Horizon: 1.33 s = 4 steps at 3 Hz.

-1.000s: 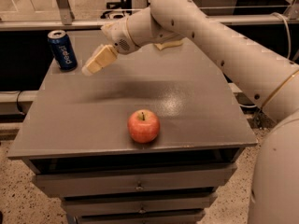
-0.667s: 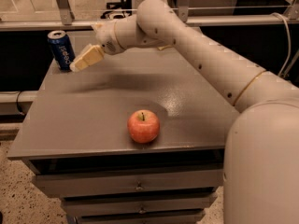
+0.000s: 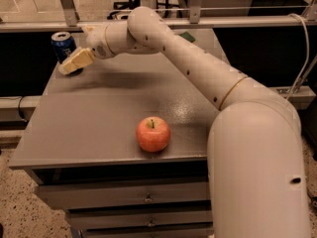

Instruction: Move pepsi can near sponge

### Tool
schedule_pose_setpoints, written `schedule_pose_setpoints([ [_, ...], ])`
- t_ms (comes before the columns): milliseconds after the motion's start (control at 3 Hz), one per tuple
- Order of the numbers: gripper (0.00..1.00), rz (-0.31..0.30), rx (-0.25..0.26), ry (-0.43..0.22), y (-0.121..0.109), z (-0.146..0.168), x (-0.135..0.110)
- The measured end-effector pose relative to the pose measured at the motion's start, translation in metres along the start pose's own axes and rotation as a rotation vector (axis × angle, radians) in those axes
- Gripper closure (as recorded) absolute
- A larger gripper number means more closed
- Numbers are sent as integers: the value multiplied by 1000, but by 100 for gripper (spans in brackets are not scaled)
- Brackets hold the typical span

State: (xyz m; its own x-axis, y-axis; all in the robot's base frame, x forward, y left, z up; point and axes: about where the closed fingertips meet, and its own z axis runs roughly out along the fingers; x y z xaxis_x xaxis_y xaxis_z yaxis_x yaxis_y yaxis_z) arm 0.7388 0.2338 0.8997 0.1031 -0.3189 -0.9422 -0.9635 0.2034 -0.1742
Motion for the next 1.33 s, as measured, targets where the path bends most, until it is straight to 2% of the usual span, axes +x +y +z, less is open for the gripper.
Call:
schedule_pose_setpoints([
  [333,0,28,-29,-8,2,24,1],
  [667,26,54,-64,-1,2,41,4],
  [1000,50,67,-68,5,0,40,7],
  [1333,73,51,-48,-7,-2,20,-2],
])
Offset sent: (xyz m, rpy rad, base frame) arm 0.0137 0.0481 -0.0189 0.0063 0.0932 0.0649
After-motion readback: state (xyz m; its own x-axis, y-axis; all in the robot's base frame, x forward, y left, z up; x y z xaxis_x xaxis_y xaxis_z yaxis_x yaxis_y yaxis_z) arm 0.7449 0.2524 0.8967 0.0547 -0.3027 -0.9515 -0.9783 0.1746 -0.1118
